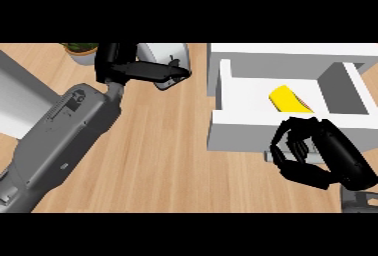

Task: Pick up the cup, place it into the drawer and close the drawer

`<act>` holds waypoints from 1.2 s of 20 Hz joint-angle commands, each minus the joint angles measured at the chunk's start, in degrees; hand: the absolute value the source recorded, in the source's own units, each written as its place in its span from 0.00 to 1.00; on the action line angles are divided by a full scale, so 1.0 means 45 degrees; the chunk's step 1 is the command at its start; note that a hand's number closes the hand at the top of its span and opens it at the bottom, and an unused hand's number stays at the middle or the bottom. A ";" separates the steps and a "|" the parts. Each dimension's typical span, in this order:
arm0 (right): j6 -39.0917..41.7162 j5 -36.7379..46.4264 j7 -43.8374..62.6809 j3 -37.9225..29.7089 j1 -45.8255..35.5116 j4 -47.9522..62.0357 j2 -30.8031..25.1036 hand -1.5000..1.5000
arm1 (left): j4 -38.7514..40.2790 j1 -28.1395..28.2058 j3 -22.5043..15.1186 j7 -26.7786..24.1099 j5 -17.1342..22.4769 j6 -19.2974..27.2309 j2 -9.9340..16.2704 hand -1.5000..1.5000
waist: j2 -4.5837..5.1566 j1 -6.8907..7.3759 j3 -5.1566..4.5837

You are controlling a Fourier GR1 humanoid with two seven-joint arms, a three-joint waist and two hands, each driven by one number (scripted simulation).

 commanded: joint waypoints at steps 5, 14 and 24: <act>-0.1866 0.4593 -0.1265 0.2046 -0.1451 0.4030 -0.0283 1.00 | -0.1497 0.1992 0.0637 -0.0197 0.0206 -0.0878 0.1091 0.00 | 0.0109 0.0125 0.0005; -0.4530 0.6405 -0.2378 0.1995 -0.4336 1.0533 0.1330 1.00 | -0.3335 0.4447 0.1819 -0.0132 0.0313 -0.1947 0.2407 0.00 | 0.0110 -0.0022 0.0013; -0.4896 0.5597 -0.4739 -0.0490 -0.8869 1.7453 0.0594 1.00 | -0.4244 0.5867 0.2241 -0.0303 0.0165 -0.2695 0.2663 0.00 | 0.0274 0.0445 0.0035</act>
